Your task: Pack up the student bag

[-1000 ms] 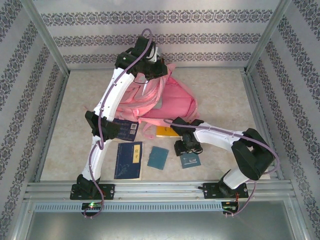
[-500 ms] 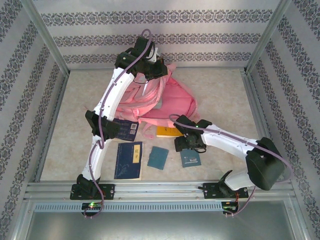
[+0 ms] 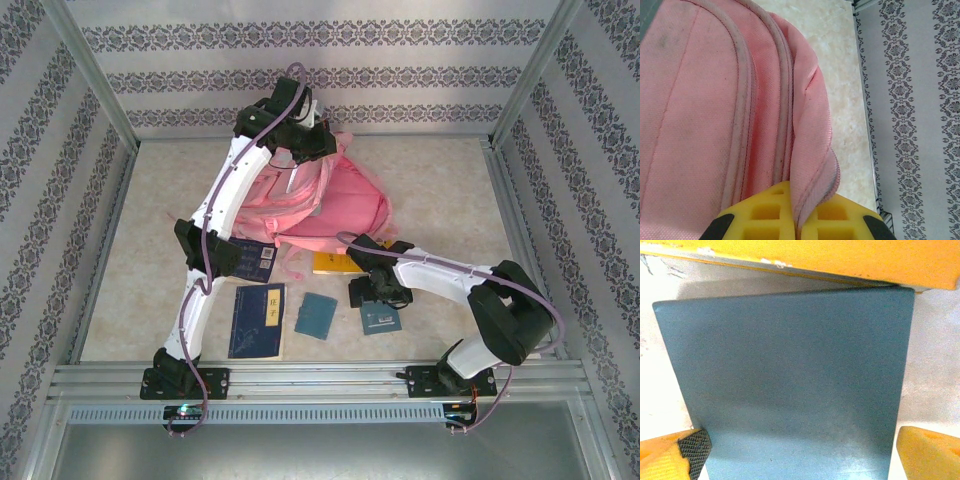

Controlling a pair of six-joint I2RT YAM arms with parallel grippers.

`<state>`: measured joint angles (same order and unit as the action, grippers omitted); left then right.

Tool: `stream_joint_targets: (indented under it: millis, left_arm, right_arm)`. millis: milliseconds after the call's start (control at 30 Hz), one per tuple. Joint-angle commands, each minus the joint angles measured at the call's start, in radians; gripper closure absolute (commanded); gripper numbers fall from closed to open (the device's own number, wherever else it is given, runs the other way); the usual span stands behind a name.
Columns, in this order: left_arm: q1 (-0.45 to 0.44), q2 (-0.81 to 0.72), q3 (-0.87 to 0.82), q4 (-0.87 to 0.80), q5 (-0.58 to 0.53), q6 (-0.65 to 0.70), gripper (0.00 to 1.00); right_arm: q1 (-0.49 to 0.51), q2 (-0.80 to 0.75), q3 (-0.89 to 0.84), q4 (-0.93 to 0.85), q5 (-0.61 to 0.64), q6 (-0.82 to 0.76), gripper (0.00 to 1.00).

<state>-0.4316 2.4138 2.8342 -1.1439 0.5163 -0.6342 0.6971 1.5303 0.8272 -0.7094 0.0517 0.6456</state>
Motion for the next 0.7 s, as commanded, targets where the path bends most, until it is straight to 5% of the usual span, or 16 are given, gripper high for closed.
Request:
stream_joint_targets:
  millis: [0,267,667]
  left_arm:
    - [0.023,0.011,0.024,-0.01,-0.023,-0.008,1.0]
    - [0.023,0.008,0.022,-0.01,-0.023,-0.005,1.0]
    - [0.024,0.013,0.023,-0.001,-0.02,-0.009,1.0]
  right_arm:
    - [-0.002,0.078,-0.018,0.061,-0.05,0.005,0.02]
    - [0.017,0.215,0.007,0.063,-0.082,-0.019,0.03]
    - [0.019,0.123,0.018,-0.022,0.014,-0.025,0.27]
